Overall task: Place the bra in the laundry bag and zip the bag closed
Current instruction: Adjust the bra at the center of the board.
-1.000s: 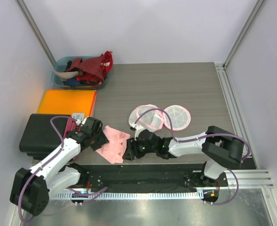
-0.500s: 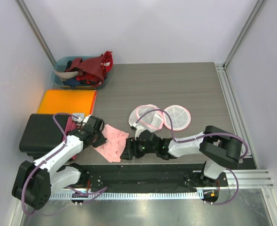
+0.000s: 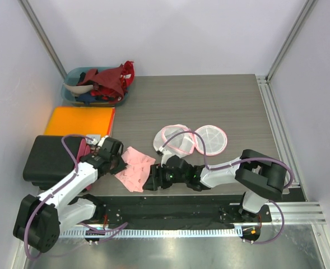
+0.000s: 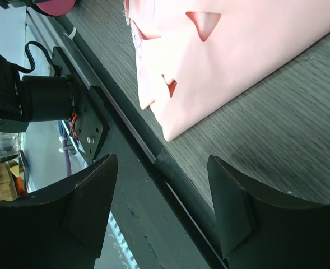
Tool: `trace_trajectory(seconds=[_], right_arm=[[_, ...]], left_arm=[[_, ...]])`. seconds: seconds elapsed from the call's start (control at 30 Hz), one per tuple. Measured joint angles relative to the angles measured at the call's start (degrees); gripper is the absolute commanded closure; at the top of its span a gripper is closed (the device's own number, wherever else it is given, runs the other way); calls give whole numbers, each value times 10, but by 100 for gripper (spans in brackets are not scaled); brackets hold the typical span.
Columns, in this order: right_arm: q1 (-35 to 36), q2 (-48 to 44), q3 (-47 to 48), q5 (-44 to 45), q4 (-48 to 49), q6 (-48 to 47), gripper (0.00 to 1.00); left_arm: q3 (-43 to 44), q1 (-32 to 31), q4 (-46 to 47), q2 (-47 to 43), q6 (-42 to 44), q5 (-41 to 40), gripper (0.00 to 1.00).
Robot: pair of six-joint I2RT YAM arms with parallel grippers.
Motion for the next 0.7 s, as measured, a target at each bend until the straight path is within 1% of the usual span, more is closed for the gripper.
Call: trace_trajectory(seconds=[0.13, 0.4, 0.6, 0.7], right_arm=[[0, 3, -10, 2, 16, 15, 18], [2, 8, -26, 46, 43, 95, 17], [4, 12, -28, 74, 50, 135, 17], [6, 7, -30, 96, 42, 148, 17]], left_arm=[[0, 0, 3, -18, -1, 21, 100], [-3, 0, 19, -56, -21, 51, 100], [-9, 0, 43, -22, -35, 56, 100], [-22, 0, 47, -16, -61, 58, 100]])
